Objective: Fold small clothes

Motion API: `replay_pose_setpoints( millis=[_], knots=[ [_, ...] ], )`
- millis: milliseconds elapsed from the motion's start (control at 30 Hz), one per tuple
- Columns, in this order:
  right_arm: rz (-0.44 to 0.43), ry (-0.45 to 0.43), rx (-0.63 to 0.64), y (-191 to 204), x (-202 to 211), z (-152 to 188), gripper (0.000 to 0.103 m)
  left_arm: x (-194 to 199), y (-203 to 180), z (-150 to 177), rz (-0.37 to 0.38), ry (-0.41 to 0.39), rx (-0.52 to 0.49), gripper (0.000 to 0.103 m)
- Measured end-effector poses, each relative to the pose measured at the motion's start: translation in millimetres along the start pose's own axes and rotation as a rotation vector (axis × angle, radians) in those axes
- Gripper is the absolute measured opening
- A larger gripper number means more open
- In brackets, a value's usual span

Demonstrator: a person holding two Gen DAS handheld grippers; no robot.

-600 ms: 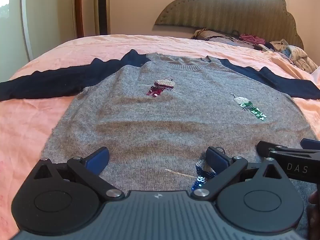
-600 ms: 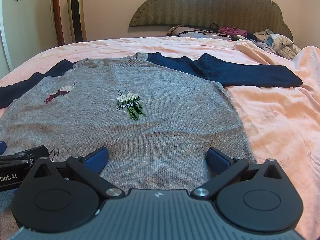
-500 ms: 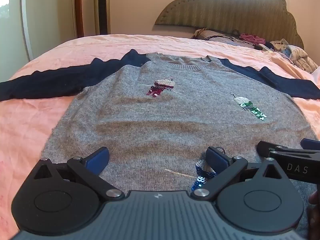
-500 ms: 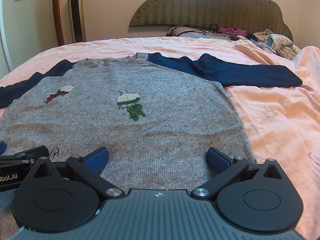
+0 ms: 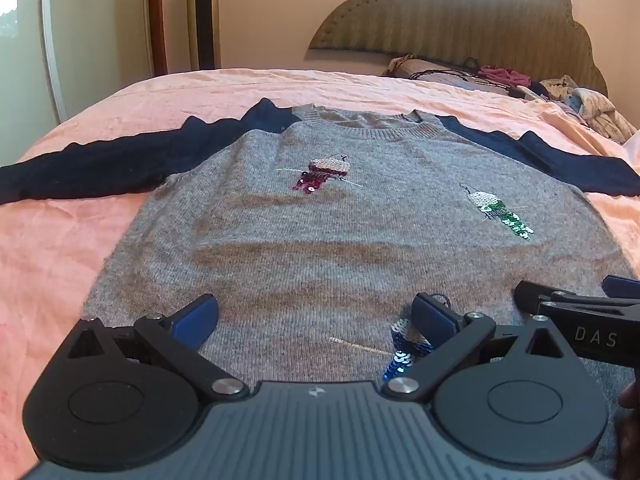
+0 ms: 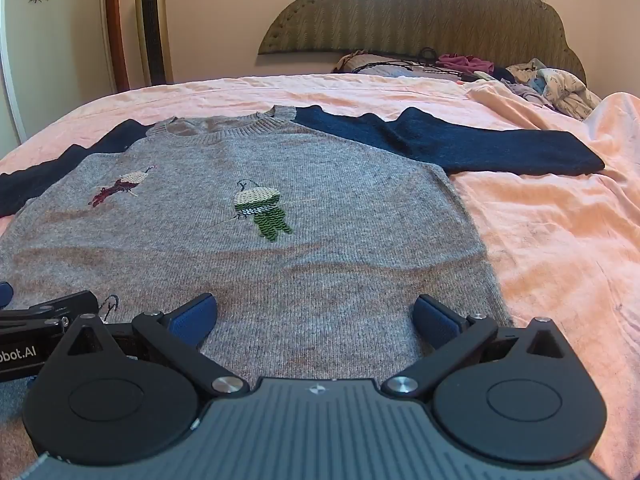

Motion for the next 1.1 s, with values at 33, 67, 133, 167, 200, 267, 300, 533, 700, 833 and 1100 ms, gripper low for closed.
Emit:
replay_pose_setpoints(
  millis=[33,67,133,167,200,267,300,533,700,833,1100],
  knots=[
    [0.001,0.000,0.000,0.0,0.0,0.0,0.103,0.3,0.2,0.3,0.001,-0.001,0.001,0.103],
    [0.001,0.000,0.000,0.0,-0.1,-0.1,0.103,0.4,0.6,0.4,0.002,-0.001,0.001,0.103],
    [0.001,0.000,0.000,-0.1,0.0,0.0,0.103,1.1,0.6,0.3,0.002,-0.002,0.001,0.103],
    [0.001,-0.001,0.000,-0.1,0.1,0.0,0.103,1.2,0.4,0.4,0.000,-0.003,0.000,0.103],
    [0.001,-0.001,0.000,-0.2,0.1,0.0,0.103,0.9,0.7,0.2,-0.002,0.000,-0.001,0.103],
    [0.001,-0.001,0.000,-0.2,0.1,0.1,0.103,2.0,-0.4,0.7,-0.009,0.000,-0.011,0.103],
    [0.001,-0.001,-0.001,-0.2,0.1,0.1,0.103,2.3,-0.1,0.9,-0.009,-0.001,-0.012,0.103],
    [0.001,-0.001,-0.001,-0.3,0.0,0.1,0.103,4.2,-0.8,1.3,-0.004,0.002,-0.007,0.103],
    [0.001,-0.002,-0.001,-0.3,-0.2,-0.1,0.103,4.5,-0.8,1.6,-0.004,0.002,-0.007,0.103],
    [0.002,-0.002,-0.002,-0.3,-0.1,-0.2,0.103,4.3,-0.9,1.6,-0.005,0.001,-0.008,0.103],
    [0.003,-0.002,-0.002,-0.2,-0.1,-0.2,0.103,4.6,-1.0,1.8,-0.005,0.001,-0.008,0.103]
  ],
)
Point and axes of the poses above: each gripper's, at about its wrist camera, not at the fingertips, and x roughly against the way its jaws point, y to its left, z to its underside, the point moved 5 cm from there along -x, roughly the way its jaws point, and after that the axes turned 1 degree about -z, right-handed, at the moved point
